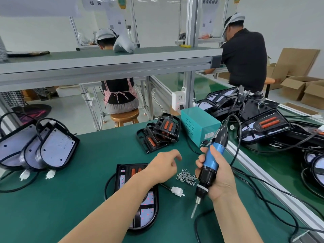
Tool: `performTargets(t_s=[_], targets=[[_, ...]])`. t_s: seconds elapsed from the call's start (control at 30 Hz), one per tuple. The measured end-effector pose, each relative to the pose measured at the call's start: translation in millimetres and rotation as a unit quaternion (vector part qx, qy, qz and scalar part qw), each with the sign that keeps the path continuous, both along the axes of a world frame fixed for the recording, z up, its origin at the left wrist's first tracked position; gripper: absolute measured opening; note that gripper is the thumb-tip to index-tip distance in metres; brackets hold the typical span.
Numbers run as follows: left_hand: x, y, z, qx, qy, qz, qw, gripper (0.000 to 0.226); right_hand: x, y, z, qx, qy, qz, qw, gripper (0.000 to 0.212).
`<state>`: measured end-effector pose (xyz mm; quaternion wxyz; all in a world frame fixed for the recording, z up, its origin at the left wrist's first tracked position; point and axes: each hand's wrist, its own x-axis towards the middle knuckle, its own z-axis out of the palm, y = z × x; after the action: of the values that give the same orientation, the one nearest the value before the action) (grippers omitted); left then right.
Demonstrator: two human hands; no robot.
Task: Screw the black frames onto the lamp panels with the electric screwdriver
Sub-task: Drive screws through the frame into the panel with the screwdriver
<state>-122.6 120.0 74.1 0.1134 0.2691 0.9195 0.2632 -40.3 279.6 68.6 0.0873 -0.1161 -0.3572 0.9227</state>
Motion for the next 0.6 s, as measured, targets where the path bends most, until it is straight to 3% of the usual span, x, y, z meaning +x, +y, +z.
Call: performTargets(t_s=[0.13, 0.27, 0.4, 0.47, 0.53, 0.6], targets=[[17.4, -19.1, 16.2, 0.141, -0.083, 0.062, 0.985, 0.027, -5.6, -3.2, 14.5, -0.006, 0.018, -0.029, 0.999, 0.043], [46.8, -44.9, 20.0, 0.305, -0.182, 0.118, 0.927, 0.018, -9.4, -9.4, 31.2, 0.005, 0.042, -0.041, 0.998, 0.047], [71.6, -58.9, 18.5, 0.372, -0.222, 0.174, 0.884, 0.015, -11.6, -22.5, 42.1, 0.011, 0.042, -0.022, 0.999, 0.034], [79.8, -64.3, 18.8, 0.432, -0.276, 0.205, 0.834, 0.013, -12.2, -27.4, 48.3, 0.016, 0.056, -0.005, 0.998, 0.028], [86.0, -69.8, 19.0, 0.470, -0.312, 0.231, 0.793, 0.012, -13.5, -30.6, 56.4, 0.041, 0.087, 0.006, 0.995, 0.037], [91.8, -74.4, 17.0, 0.473, -0.319, 0.250, 0.782, 0.011, -14.7, -34.4, 64.3, 0.061, 0.105, 0.008, 0.993, 0.044]])
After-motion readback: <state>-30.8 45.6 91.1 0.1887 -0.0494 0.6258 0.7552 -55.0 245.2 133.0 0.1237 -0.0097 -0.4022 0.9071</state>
